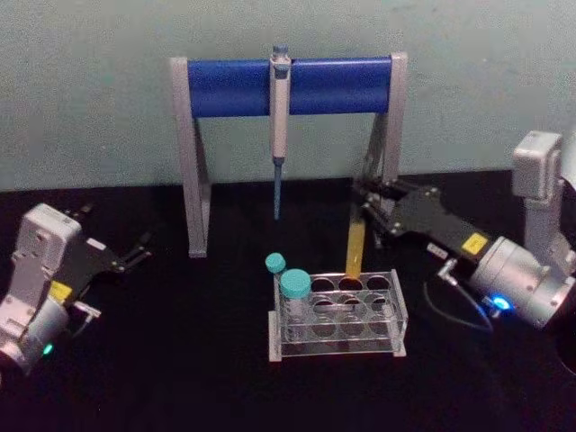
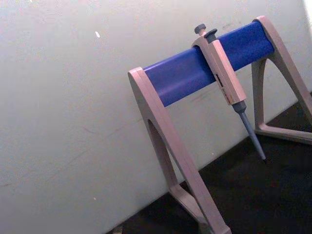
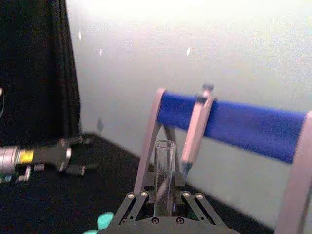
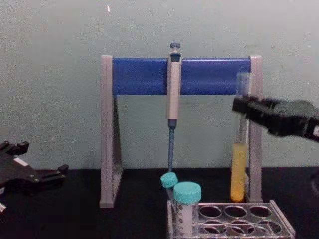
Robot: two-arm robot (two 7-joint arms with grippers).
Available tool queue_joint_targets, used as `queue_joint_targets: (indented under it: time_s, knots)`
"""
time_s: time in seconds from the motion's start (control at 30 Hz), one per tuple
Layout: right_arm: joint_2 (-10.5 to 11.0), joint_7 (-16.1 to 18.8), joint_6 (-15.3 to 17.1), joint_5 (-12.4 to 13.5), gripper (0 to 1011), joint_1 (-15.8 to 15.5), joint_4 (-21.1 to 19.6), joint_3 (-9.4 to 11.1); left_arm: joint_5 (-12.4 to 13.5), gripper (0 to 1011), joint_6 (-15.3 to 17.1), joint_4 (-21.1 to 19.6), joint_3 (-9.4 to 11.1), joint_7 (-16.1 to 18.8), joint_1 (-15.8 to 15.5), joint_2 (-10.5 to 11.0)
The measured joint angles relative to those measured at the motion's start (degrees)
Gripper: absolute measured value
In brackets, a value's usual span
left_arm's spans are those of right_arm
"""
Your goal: Pick up the test tube from the test tube rack, shake it, then place it back into the test tube rack.
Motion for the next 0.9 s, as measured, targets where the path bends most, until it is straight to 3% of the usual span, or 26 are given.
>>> queue_joint_targets:
  time_s: [0.17, 0.43, 0.73, 0.9]
  knots:
    - [-0.45, -0.59, -3.38, 1.55, 229, -1.37, -1.06, 2.25, 0.0, 1001, 0.0, 0.0, 0.0, 0.0, 0.0, 0.0]
    - [-0.88, -3.65, -4.63, 0.82, 229, -2.54, -1.62, 4.56, 0.0, 1001, 0.0, 0.0, 0.0, 0.0, 0.0, 0.0]
    - [-1.6, -4.32, -5.12, -0.89, 229, -2.75, -1.33, 5.4, 0.0, 1001, 0.0, 0.0, 0.0, 0.0, 0.0, 0.0]
    - [-1.88, -2.91, -5.41, -1.32, 229, -2.22, -0.99, 5.01, 0.0, 1001, 0.0, 0.0, 0.0, 0.0, 0.0, 0.0]
